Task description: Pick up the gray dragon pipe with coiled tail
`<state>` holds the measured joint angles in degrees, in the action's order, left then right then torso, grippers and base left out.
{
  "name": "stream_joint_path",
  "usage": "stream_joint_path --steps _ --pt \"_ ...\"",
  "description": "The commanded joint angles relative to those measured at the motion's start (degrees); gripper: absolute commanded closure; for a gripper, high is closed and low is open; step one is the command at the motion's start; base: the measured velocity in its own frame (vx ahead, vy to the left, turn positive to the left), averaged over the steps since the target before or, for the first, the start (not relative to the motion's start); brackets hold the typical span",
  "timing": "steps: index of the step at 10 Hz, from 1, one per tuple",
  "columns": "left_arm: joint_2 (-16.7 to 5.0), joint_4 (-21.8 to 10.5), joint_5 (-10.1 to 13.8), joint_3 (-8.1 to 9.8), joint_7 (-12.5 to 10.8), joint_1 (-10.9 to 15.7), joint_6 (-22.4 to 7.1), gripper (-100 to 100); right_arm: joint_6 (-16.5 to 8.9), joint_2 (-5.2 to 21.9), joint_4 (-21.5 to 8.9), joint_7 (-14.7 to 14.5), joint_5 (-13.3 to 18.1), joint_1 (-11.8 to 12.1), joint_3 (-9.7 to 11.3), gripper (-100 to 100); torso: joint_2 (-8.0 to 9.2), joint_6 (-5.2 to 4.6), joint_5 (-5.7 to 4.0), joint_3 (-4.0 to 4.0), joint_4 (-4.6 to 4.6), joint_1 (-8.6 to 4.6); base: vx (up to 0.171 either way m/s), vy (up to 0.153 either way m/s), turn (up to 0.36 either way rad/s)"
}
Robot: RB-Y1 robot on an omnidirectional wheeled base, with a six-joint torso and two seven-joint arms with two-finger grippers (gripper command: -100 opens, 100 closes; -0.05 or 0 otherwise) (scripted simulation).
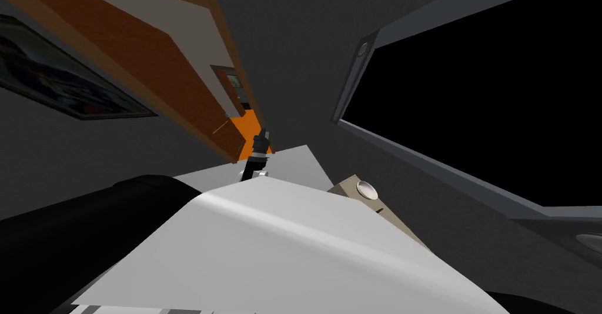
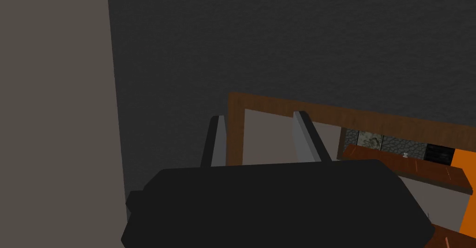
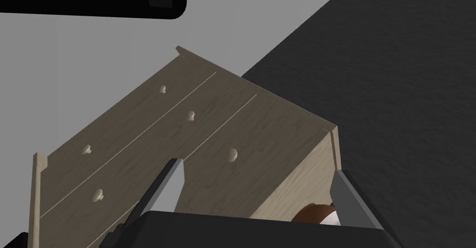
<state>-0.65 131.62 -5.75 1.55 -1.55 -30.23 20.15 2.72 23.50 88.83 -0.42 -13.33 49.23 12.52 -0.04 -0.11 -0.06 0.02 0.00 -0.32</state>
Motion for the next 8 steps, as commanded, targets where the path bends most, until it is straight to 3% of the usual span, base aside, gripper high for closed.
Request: stream_joint_path --steps 1,3,6,7,8 --pt "0.0 0.0 0.0 0.00 0.0 0.0 0.0 0 -1.5 0.5 -2.0 -0.1 -0.7 1.3 0.5 -100 0.00 0.00 0.00 0.00 0.00 0.00 0.029 -0.039 0.392" --pt "0.0 0.0 0.0 0.00 0.0 0.0 0.0 0 -2.3 1.5 -4.4 0.2 -1.6 1.9 1.0 -100 -0.08 0.04 -0.01 0.04 -0.01 -0.10 0.049 -0.060 0.303" --pt "0.0 0.0 0.0 0.00 0.0 0.0 0.0 0 -4.0 4.4 -11.0 0.9 -4.2 3.5 2.2 -100 -0.10 0.05 -0.03 0.05 -0.01 -0.20 0.045 -0.082 0.406" --pt "0.0 0.0 0.0 0.00 0.0 0.0 0.0 0 -4.0 4.4 -11.0 0.9 -4.2 3.5 2.2 -100 -0.09 0.03 -0.05 0.05 -0.01 -0.28 0.026 -0.088 0.208" --pt "0.0 0.0 0.0 0.01 0.0 0.0 0.0 0 -4.4 5.3 -13.0 1.1 -5.0 4.0 2.5 -100 -0.06 -0.01 -0.03 0.03 -0.01 -0.19 0.044 -0.070 0.271"
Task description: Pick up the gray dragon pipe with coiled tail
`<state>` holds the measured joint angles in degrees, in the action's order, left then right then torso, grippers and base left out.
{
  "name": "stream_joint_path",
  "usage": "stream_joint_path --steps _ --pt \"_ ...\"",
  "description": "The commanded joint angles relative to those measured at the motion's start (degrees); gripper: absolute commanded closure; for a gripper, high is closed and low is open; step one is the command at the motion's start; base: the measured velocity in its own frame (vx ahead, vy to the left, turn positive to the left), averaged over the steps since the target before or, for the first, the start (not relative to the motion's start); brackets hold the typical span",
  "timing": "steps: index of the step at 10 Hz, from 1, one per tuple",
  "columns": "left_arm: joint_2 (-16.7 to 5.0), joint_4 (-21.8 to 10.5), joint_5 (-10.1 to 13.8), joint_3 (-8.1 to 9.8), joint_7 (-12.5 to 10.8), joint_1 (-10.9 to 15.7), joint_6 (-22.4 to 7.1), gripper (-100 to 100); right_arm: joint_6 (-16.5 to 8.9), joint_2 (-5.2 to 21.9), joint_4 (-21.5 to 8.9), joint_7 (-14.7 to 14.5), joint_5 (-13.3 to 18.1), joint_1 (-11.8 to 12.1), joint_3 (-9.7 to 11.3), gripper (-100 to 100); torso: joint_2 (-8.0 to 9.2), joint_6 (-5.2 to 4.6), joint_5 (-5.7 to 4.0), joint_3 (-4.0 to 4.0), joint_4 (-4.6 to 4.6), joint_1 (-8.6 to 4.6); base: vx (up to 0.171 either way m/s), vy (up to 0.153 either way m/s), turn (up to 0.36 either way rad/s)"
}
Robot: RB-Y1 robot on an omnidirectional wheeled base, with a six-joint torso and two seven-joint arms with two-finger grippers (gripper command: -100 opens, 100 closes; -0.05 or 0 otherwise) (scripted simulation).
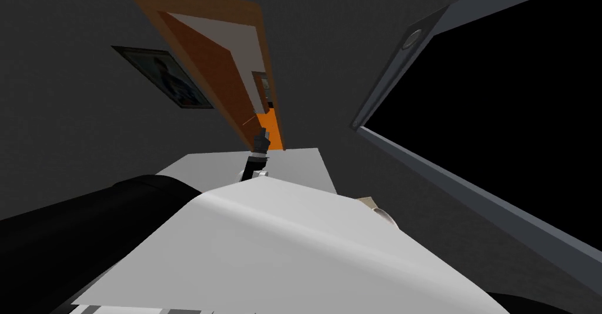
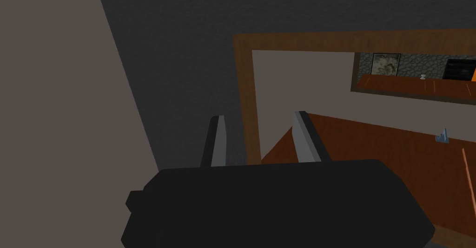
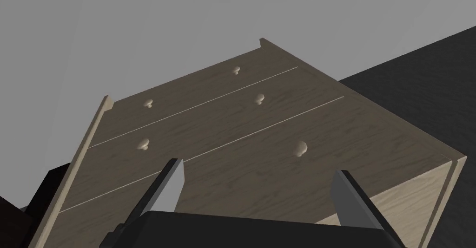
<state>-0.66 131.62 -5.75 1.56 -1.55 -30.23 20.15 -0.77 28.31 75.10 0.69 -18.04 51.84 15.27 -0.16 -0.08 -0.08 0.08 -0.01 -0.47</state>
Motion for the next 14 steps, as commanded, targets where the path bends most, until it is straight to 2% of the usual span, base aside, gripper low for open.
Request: stream_joint_path --steps 1,2,3,4,8,10,11,12,13,14 --pt "0.0 0.0 0.0 0.00 0.0 0.0 0.0 0 -1.3 1.4 -1.2 0.2 -1.0 1.8 0.1 -100 0.00 0.00 0.00 0.00 0.00 0.00 0.063 -0.087 0.397" --pt "0.0 0.0 0.0 0.00 0.0 0.0 0.0 0 -1.6 2.2 -3.1 0.3 -1.7 2.2 0.3 -100 -0.06 0.00 0.00 0.04 -0.02 -0.05 0.057 -0.120 0.443" --pt "0.0 0.0 0.0 0.00 0.0 0.0 0.0 0 -1.6 2.2 -3.1 0.3 -1.7 2.2 0.3 -100 -0.08 0.01 -0.02 0.05 -0.02 -0.16 0.020 -0.101 0.110" --pt "0.0 0.0 0.0 0.01 0.0 0.0 0.0 0 -1.9 3.7 -6.4 0.6 -3.0 2.6 0.8 -100 0.00 -0.07 -0.02 0.01 -0.01 -0.06 -0.005 -0.130 0.350" --pt "0.0 0.0 0.0 0.02 0.0 0.0 0.0 0 -2.0 6.3 -12.4 0.9 -5.3 2.4 1.3 -100 -0.11 -0.02 -0.08 0.06 -0.02 -0.33 0.032 -0.178 0.324" --pt "0.0 0.0 0.0 0.02 0.0 0.0 0.0 0 -1.8 7.0 -14.0 0.9 -5.9 1.9 1.3 -100 -0.05 -0.04 -0.10 0.04 -0.01 -0.42 -0.019 -0.196 0.171" --pt "0.0 0.0 0.0 0.02 0.0 0.0 0.0 0 -1.6 6.9 -13.7 1.0 -5.8 1.9 1.5 -100 0.05 -0.05 -0.10 -0.02 0.01 -0.41 -0.016 -0.093 0.035" --pt "0.0 0.0 0.0 0.02 0.0 0.0 0.0 0 -1.7 6.9 -13.7 1.0 -5.8 1.9 1.4 0 0.02 -0.08 -0.06 -0.02 0.02 -0.05 -0.002 -0.019 0.000" --pt "0.0 0.0 0.0 0.01 0.0 0.0 0.0 0 -2.4 6.2 -15.0 1.4 -5.7 0.2 1.3 -100 -0.02 -0.09 0.02 0.01 0.00 0.23 -0.048 -0.006 0.113" --pt "0.0 0.0 0.0 0.00 0.0 0.0 0.0 0 -2.9 5.7 -15.9 1.7 -5.6 -0.9 1.2 -100 0.09 -0.06 0.04 -0.04 0.03 0.33 -0.091 0.011 0.140"
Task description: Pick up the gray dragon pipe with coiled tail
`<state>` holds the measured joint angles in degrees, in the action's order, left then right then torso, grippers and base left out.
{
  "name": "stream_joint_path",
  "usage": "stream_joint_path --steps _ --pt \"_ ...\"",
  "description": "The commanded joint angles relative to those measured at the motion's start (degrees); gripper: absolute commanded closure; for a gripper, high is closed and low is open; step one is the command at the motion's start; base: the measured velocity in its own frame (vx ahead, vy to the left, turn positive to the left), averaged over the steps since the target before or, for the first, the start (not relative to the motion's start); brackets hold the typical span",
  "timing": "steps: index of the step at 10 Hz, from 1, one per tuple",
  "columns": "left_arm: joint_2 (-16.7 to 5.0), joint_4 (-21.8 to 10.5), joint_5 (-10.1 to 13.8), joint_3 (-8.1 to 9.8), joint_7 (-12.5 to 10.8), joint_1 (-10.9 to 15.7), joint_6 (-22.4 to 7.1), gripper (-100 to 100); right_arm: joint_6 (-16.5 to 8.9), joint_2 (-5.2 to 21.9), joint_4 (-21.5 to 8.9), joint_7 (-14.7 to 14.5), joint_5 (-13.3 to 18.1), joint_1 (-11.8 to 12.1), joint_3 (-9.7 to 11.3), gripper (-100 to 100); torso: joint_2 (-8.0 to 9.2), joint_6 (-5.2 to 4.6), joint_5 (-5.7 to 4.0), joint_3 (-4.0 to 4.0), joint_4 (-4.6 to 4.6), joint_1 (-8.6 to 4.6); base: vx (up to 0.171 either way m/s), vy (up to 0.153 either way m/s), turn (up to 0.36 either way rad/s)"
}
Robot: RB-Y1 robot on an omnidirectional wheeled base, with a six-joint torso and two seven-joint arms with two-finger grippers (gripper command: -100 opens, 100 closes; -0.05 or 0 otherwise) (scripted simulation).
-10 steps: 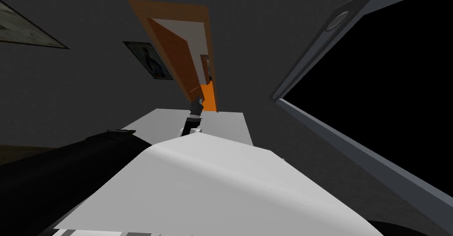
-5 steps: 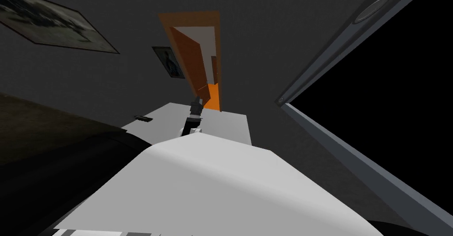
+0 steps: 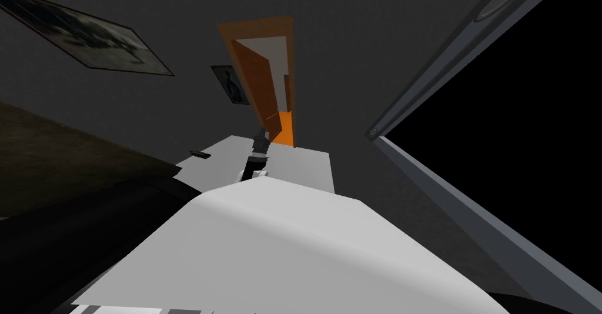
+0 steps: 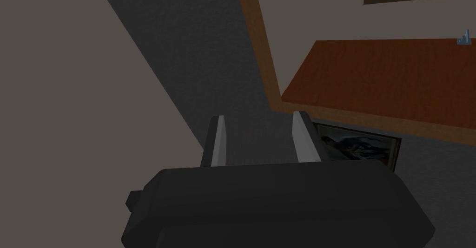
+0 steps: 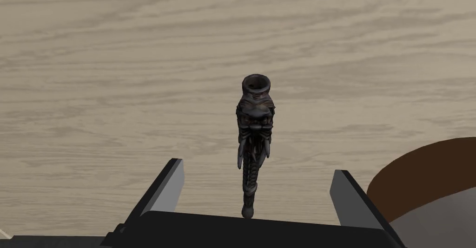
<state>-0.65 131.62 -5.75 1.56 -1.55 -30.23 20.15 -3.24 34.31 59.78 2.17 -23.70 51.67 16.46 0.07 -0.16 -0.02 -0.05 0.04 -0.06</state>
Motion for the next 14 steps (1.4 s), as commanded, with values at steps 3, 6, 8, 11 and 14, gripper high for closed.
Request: stream_joint_path --steps 3,6,8,11,14 --pt "0.0 0.0 0.0 0.00 0.0 0.0 0.0 0 -1.0 -0.8 -1.5 0.6 0.0 -2.1 -0.1 -100 0.08 -0.02 0.00 -0.05 0.02 0.00 -0.081 0.008 0.059" --pt "0.0 0.0 0.0 0.00 0.0 0.0 0.0 0 -0.9 -0.7 -1.5 0.6 0.0 -2.3 -0.2 100 -0.15 -0.16 -0.18 0.09 -0.07 -0.14 -0.002 -0.001 0.008" --pt "0.0 0.0 0.0 0.00 0.0 0.0 0.0 0 -0.9 -0.7 -1.5 0.6 0.0 -2.3 -0.2 100 -0.04 -0.17 -0.25 0.01 -0.02 -0.28 0.000 0.000 0.000" --pt "0.0 0.0 0.0 0.01 0.0 0.0 0.0 0 0.1 0.2 0.3 0.0 0.0 0.4 0.1 100 -0.17 -0.25 -0.26 0.10 -0.08 -0.32 0.055 -0.005 -0.099" --pt "0.0 0.0 0.0 0.01 0.0 0.0 0.0 0 0.4 0.5 0.2 -0.1 -0.2 0.7 0.4 0 -0.23 -0.14 -0.25 0.13 -0.06 -0.27 0.047 0.002 -0.035"
